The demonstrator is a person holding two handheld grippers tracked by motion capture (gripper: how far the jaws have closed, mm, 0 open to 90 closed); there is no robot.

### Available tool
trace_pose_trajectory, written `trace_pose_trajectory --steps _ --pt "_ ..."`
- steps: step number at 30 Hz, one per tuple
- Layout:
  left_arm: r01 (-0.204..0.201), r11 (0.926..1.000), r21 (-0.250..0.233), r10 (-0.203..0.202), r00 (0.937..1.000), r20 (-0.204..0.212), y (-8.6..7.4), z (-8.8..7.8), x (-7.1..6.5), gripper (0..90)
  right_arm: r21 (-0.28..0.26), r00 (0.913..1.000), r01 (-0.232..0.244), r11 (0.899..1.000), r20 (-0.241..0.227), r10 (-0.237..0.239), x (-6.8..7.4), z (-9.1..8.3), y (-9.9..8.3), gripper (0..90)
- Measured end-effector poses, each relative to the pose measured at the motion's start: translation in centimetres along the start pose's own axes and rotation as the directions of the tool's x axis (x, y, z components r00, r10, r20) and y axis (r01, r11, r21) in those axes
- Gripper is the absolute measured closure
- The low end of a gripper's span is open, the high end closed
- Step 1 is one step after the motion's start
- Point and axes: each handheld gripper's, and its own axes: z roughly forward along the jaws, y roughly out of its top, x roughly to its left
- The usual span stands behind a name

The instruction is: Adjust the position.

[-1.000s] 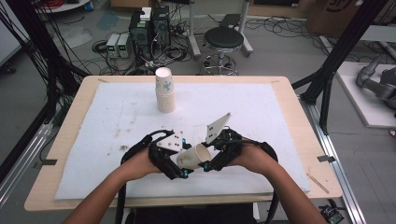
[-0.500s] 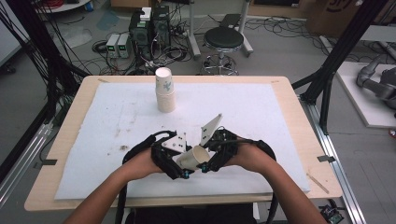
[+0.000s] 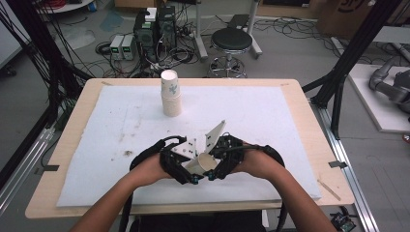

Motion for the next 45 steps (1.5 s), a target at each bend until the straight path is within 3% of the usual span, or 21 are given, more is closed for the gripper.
trace_pose_trajectory --steps 7,9,10,12,14,16,17,20,22,23,25,29,33,36,40,41,44,45 --pt "0.031 0.9986 -0.042 -0.032 0.9995 -0.002 -0.3 0.0 0.1 34.6 -0.022 1.0000 -0.001 1.000 0.001 0.001 -0.1 -0.1 -0.1 28.4" --pt "0.041 0.9976 -0.055 -0.042 0.9991 -0.008 -0.4 -0.1 0.1 33.7 -0.071 0.9999 -0.016 0.997 -0.005 0.016 -0.4 -0.3 -0.3 25.0" --pt "0.039 0.9975 -0.059 -0.040 0.9991 -0.013 -0.5 -0.1 0.2 33.3 -0.124 0.9986 -0.053 0.991 -0.006 0.053 -0.5 -0.8 -0.6 22.2" --pt "0.056 0.9952 -0.081 -0.057 0.9983 -0.014 -0.8 -0.1 0.2 33.0 -0.145 0.9983 -0.058 0.988 -0.010 0.057 -0.5 -0.9 -0.8 22.2" --pt "0.065 0.9933 -0.095 -0.068 0.9974 -0.025 -1.1 -0.3 0.3 32.3 -0.206 0.9966 -0.082 0.975 -0.006 0.083 -0.6 -1.5 -1.3 22.3" --pt "0.077 0.9899 -0.119 -0.082 0.9960 -0.037 -1.4 -0.4 0.3 31.9 -0.275 0.9935 -0.107 0.956 0.009 0.114 -0.7 -2.3 -2.2 22.3" --pt "0.085 0.9872 -0.135 -0.091 0.9949 -0.043 -1.6 -0.5 0.3 31.9 -0.275 0.9935 -0.107 0.956 0.009 0.114 -0.7 -2.3 -2.2 22.3" --pt "0.104 0.9797 -0.172 -0.117 0.9909 -0.067 -2.5 -0.8 0.4 31.5 -0.338 0.9905 -0.113 0.934 0.036 0.132 -0.6 -2.9 -3.3 22.2" --pt "0.118 0.9733 -0.196 -0.136 0.9873 -0.081 -3.1 -1.0 0.5 31.4 -0.393 0.9836 -0.139 0.909 0.053 0.173 -0.5 -3.5 -4.6 22.3" --pt "0.123 0.9716 -0.202 -0.143 0.9860 -0.086 -3.3 -1.1 0.5 31.4 -0.393 0.9836 -0.139 0.909 0.053 0.173 -0.5 -3.5 -4.6 22.3" --pt "0.136 0.9625 -0.235 -0.163 0.9817 -0.099 -3.8 -1.3 0.6 31.4 -0.422 0.9790 -0.146 0.895 0.069 0.192 -0.5 -3.7 -5.3 22.5" --pt "0.153 0.9469 -0.283 -0.195 0.9727 -0.126 -4.8 -1.7 0.6 31.3 -0.478 0.9608 -0.184 0.859 0.097 0.260 -0.4 -3.9 -7.1 22.8" --pt "0.161 0.9289 -0.333 -0.228 0.9585 -0.171 -5.7 -2.2 0.7 30.9 -0.520 0.9424 -0.207 0.829 0.122 0.312 -0.2 -3.8 -8.9 22.8" --pt "0.172 0.9088 -0.380 -0.259 0.9465 -0.192 -6.4 -2.5 0.7 30.8 -0.550 0.9261 -0.233 0.802 0.126 0.356 -0.1 -3.4 -10.2 22.8" --pt "0.170 0.8843 -0.435 -0.286 0.9331 -0.218 -7.2 -3.2 0.7 30.8 -0.560 0.8980 -0.273 0.782 0.144 0.416 0.2 -2.6 -12.1 22.8" --pt "0.166 0.8787 -0.448 -0.291 0.9298 -0.226 -7.3 -3.3 0.8 30.8 -0.565 0.8897 -0.286 0.774 0.144 0.433 0.2 -2.5 -12.6 22.8" --pt "0.158 0.8520 -0.499 -0.312 0.9191 -0.241 -7.7 -3.9 0.9 30.6 -0.590 0.8620 -0.302 0.749 0.166 0.479 0.3 -2.3 -14.1 22.9" --pt "0.154 0.8474 -0.508 -0.314 0.9166 -0.247 -7.8 -4.0 0.9 30.6 -0.597 0.8555 -0.304 0.742 0.172 0.488 0.3 -2.3 -14.4 22.9"
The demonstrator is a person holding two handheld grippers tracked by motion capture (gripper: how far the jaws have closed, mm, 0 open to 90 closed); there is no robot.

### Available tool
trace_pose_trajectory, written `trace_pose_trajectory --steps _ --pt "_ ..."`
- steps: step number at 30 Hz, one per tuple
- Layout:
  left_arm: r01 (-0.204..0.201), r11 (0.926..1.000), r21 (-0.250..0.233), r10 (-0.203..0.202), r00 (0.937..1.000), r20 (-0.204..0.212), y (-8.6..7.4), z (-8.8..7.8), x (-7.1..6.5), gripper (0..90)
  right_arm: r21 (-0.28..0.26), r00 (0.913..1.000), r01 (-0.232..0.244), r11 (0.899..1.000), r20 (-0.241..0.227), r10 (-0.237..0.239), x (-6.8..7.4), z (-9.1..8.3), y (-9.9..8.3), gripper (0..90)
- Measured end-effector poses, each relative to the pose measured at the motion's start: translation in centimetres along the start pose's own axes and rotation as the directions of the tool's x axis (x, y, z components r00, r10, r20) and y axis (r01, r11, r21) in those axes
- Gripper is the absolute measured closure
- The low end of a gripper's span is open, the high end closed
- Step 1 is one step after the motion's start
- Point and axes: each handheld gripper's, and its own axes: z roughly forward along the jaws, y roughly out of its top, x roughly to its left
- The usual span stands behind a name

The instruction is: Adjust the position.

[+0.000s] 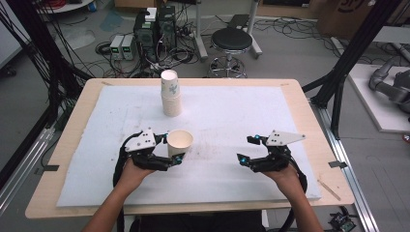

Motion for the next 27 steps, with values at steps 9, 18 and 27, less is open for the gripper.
trace_pose_trajectory --steps 9,18,27 --pt "0.009 0.9956 -0.094 -0.018 0.9955 -0.093 -0.3 -1.7 0.7 30.6 -0.041 0.9964 -0.010 0.999 0.083 0.013 -0.8 -1.3 -1.1 22.9" --pt "0.024 0.9886 -0.149 -0.050 0.9835 -0.174 -0.8 -3.9 1.7 30.4 -0.070 0.9945 -0.004 0.998 0.104 0.012 -1.0 -1.4 -1.0 22.8" --pt "0.022 0.9873 -0.157 -0.052 0.9805 -0.190 -0.7 -4.2 1.8 30.3 -0.061 0.9952 0.003 0.998 0.098 0.003 -0.9 -1.1 -0.9 23.0"
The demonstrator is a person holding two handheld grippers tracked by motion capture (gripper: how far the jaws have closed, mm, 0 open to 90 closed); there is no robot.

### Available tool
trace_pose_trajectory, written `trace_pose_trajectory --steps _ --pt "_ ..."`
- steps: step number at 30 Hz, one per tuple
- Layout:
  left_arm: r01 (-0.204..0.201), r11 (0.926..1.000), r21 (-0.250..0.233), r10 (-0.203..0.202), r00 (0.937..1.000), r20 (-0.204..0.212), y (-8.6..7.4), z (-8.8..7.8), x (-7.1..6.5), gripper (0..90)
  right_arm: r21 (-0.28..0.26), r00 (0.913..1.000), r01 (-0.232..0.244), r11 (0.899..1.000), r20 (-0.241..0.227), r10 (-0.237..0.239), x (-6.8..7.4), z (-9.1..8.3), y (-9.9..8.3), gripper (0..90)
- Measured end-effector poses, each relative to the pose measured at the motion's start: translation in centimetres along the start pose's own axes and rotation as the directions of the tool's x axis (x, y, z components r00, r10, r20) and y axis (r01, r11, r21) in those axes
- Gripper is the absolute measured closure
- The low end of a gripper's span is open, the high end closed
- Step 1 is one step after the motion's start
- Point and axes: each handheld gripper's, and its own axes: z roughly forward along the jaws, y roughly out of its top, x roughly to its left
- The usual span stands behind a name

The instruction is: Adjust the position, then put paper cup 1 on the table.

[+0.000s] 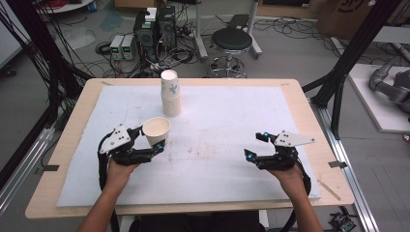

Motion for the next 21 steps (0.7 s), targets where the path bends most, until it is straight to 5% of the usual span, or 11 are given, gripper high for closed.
trace_pose_trajectory --steps 6,13,21 --pt "-0.002 1.0000 -0.001 0.002 0.9997 -0.025 -0.1 -0.2 0.4 29.8 0.002 1.0000 0.005 1.000 0.000 -0.005 0.1 0.1 0.0 23.0" --pt "-0.008 0.9999 -0.006 0.007 0.9933 -0.115 0.0 -1.3 2.2 29.9 0.008 1.0000 -0.004 1.000 -0.001 0.004 -0.1 0.1 -0.3 23.0" --pt "0.021 0.9997 -0.011 -0.023 0.9698 -0.243 -0.7 -3.0 5.1 29.7 0.009 1.0000 -0.003 1.000 0.001 0.003 0.1 -0.3 -0.4 23.0"
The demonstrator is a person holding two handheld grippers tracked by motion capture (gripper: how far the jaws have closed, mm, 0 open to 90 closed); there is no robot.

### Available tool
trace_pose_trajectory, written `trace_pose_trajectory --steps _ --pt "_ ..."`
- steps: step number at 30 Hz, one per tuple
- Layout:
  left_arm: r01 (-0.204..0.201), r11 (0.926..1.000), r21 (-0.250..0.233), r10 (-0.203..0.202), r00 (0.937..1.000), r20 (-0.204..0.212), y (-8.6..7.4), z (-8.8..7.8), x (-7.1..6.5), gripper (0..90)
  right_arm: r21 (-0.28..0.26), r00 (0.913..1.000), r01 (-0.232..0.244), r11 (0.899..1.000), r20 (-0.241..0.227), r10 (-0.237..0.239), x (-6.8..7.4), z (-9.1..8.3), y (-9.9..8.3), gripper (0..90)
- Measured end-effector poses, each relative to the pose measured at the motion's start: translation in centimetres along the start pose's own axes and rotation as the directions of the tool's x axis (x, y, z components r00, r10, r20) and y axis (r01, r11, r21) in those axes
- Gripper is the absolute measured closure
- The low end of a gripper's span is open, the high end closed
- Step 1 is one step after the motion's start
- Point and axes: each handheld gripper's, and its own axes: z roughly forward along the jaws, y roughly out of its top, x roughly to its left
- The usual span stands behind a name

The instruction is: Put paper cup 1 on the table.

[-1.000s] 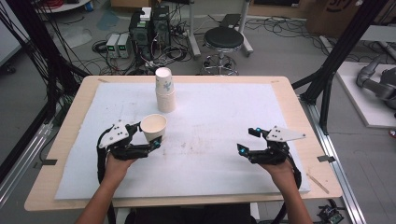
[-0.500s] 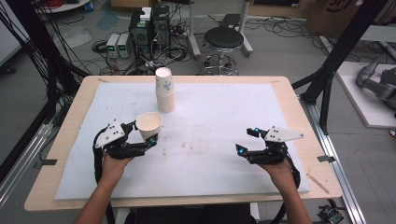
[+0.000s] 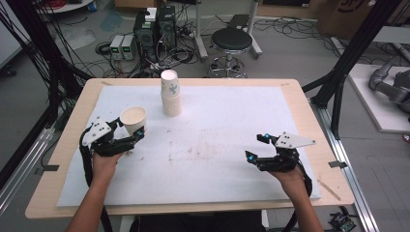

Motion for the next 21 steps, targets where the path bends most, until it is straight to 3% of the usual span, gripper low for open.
trace_pose_trajectory --steps 4,10,16,18,21 --pt "-0.005 0.9997 0.024 0.006 0.9987 -0.051 -0.4 -0.4 1.1 29.9 -0.001 1.0000 0.002 1.000 0.000 -0.002 0.0 0.0 0.0 23.1" --pt "0.049 0.9960 0.075 -0.040 0.9923 -0.117 -2.1 -0.3 2.8 30.3 0.005 1.0000 0.005 1.000 -0.006 -0.005 0.1 0.4 0.1 23.0" --pt "0.078 0.9912 0.107 -0.060 0.9843 -0.166 -3.2 -0.2 4.0 30.5 0.003 0.9998 0.013 1.000 -0.013 -0.013 0.2 0.7 0.3 23.4" --pt "0.082 0.9878 0.132 -0.058 0.9824 -0.177 -3.5 -0.1 4.2 30.5 0.005 0.9998 0.015 1.000 -0.014 -0.015 0.2 0.7 0.3 23.4" --pt "0.094 0.9769 0.192 -0.059 0.9812 -0.184 -4.1 0.2 4.4 30.7 0.012 0.9998 0.009 1.000 -0.016 -0.009 0.2 0.7 0.2 23.4"
